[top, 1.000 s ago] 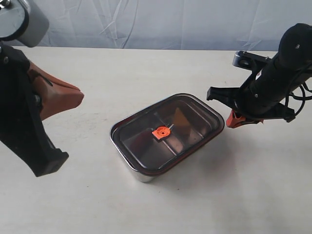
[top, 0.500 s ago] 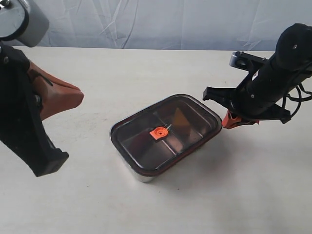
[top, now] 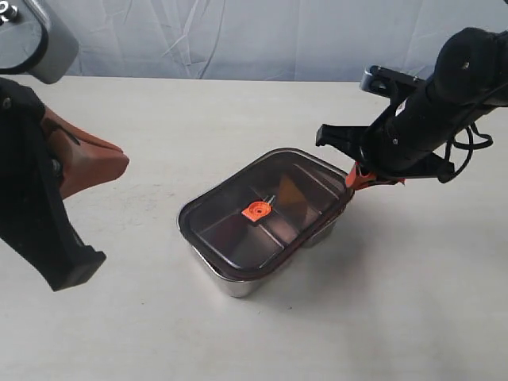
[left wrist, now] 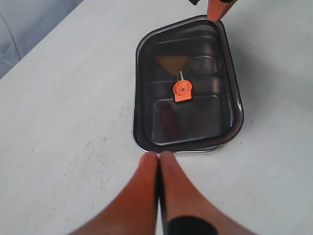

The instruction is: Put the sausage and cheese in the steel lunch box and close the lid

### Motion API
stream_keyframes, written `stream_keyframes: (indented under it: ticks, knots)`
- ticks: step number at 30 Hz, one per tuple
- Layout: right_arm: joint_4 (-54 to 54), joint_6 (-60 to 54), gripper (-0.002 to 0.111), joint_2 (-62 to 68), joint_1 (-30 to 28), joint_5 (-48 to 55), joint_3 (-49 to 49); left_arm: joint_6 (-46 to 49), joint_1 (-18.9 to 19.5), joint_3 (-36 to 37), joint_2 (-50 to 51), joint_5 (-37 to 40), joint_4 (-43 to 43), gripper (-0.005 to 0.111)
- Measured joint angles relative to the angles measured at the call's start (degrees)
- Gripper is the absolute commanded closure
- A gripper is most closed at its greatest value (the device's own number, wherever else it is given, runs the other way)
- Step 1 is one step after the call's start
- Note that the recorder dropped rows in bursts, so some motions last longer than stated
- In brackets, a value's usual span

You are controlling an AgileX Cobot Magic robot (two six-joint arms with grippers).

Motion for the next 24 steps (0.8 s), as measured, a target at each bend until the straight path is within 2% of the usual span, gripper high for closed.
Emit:
stream_keyframes:
  ticks: [5, 18, 21, 24]
  knots:
    - [-4.34, 0.0, 0.109, -1.15, 0.0, 2.59, -4.42, 0.0, 0.0, 0.0, 0.0, 1.02, 0.0, 0.107]
    - [-7.48, 0.0, 0.109, -1.51, 0.0, 13.56, -4.65, 0.61, 0.0, 0.0, 0.47, 2.36, -0.7, 0.107]
    - [-7.49, 0.0, 0.109, -1.51, 0.0, 13.65, -4.65, 4.83, 0.0, 0.53, 3.3, 2.36, -6.69, 0.107]
    - [-7.49, 0.0, 0.109, -1.51, 0.0, 13.82, -4.65, 9.23, 0.0, 2.62, 8.2, -2.86, -11.93, 0.107]
